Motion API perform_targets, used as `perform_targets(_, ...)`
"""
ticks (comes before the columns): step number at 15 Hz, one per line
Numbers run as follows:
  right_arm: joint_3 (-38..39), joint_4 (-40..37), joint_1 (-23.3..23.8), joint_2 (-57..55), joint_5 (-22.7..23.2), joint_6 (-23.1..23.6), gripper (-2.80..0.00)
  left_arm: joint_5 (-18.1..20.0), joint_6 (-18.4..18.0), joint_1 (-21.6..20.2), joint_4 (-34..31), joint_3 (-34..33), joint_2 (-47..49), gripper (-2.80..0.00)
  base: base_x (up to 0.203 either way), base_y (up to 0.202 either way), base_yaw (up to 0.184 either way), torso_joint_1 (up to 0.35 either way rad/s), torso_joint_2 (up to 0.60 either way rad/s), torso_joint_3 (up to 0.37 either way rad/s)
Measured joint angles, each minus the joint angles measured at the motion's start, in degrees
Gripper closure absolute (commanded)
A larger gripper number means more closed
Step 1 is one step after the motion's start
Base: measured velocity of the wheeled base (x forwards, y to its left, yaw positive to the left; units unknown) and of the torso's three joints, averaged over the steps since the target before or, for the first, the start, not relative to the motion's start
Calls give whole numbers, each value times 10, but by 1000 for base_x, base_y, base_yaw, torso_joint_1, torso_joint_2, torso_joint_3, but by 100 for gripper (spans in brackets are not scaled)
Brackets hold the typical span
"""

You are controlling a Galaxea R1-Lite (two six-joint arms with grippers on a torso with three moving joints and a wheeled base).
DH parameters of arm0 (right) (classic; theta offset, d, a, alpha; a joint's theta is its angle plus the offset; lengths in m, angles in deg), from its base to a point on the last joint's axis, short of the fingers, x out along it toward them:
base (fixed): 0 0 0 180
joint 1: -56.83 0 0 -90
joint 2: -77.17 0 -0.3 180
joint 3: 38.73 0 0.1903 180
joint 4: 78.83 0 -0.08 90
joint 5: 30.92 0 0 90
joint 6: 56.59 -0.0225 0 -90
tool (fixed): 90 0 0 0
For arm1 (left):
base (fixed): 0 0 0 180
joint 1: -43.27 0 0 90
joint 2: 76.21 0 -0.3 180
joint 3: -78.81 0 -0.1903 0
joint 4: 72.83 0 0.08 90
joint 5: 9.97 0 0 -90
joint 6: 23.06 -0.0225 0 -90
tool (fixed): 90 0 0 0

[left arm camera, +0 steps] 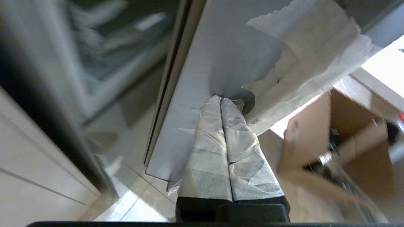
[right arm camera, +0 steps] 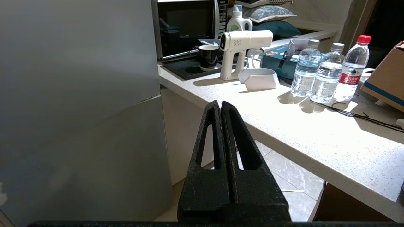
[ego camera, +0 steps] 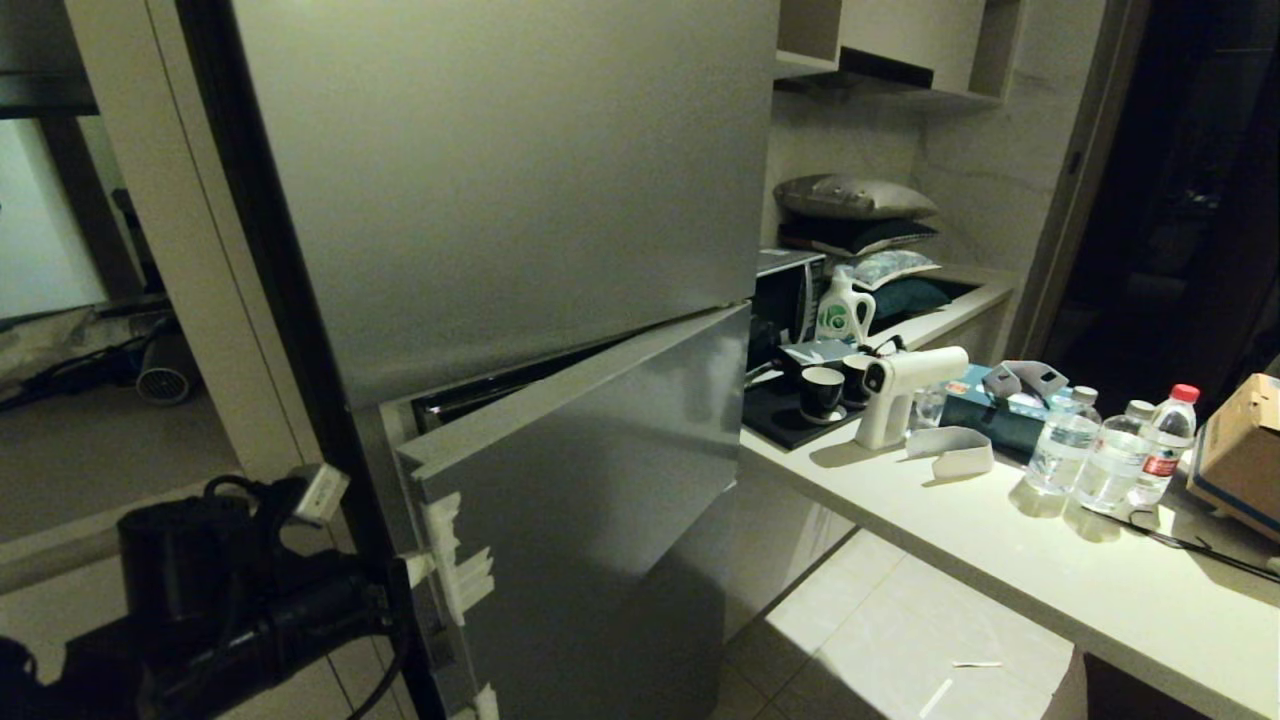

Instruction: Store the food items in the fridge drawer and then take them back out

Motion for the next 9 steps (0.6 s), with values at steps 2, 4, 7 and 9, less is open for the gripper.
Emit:
perform_targets(2,0,0,0,0,0,0,0,-2,2,41,-1,-13,-20,0,0,0,0,0,0,0)
perform_targets(4,0,0,0,0,0,0,0,-6,5,83,1,-18,-39,0,0,0,0,0,0,0)
perform_targets(7,0,0,0,0,0,-1,0,-33,21,173,5,-17,-68,0,0,0,0,0,0,0)
perform_targets(9,0,0,0,0,0,-1,0,-58,33,239,5,-16,-87,0,0,0,0,0,0,0)
